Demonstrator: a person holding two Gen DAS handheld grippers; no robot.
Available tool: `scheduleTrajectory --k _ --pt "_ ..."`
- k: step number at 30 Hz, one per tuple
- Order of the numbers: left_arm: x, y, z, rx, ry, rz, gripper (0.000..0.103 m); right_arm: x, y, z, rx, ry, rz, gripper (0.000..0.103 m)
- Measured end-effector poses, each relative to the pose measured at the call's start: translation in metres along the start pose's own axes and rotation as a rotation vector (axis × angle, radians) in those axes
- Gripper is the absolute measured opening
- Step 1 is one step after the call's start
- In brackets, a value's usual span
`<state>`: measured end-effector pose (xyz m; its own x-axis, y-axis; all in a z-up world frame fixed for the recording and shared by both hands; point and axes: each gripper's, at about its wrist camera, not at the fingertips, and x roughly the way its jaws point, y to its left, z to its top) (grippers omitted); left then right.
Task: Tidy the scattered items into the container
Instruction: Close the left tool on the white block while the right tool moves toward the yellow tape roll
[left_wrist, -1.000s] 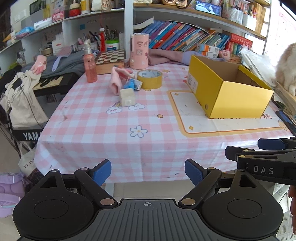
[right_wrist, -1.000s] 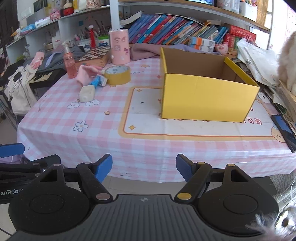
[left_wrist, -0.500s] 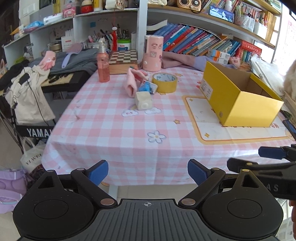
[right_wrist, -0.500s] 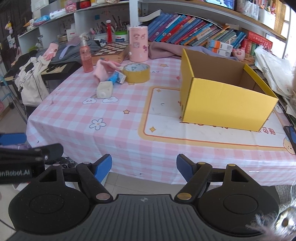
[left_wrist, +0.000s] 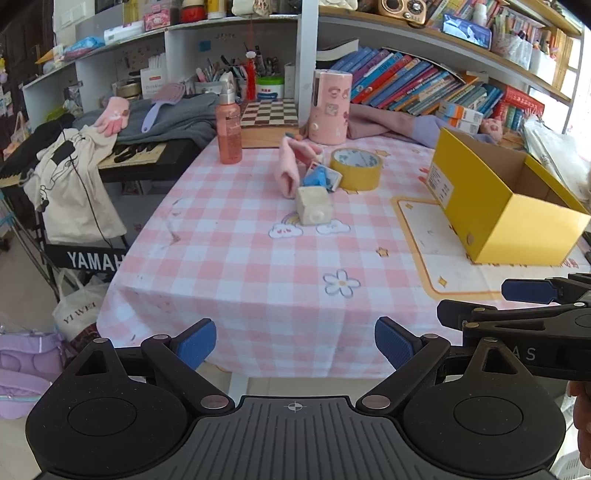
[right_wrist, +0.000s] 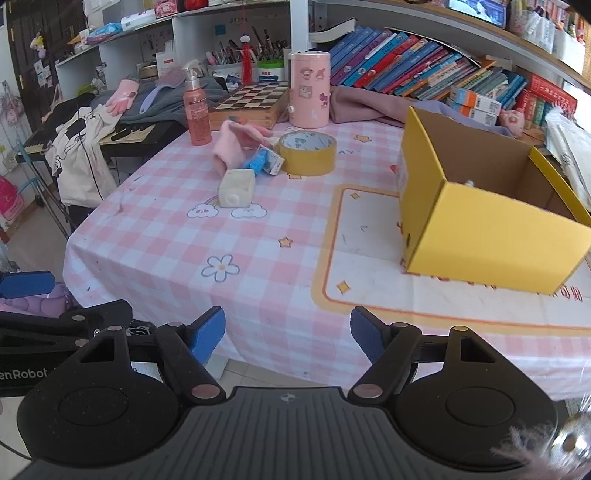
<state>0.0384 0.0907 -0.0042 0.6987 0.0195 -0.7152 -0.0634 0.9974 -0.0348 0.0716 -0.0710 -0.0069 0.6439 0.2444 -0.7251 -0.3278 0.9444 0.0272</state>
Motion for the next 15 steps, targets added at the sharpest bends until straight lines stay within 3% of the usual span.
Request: scheduleTrajectory --k 15 --pt "0.059 0.001 0.056 -0.004 -0.004 0.023 0.095 0.06 -0.019 0.064 0.009 -0.016 -0.007 0.074"
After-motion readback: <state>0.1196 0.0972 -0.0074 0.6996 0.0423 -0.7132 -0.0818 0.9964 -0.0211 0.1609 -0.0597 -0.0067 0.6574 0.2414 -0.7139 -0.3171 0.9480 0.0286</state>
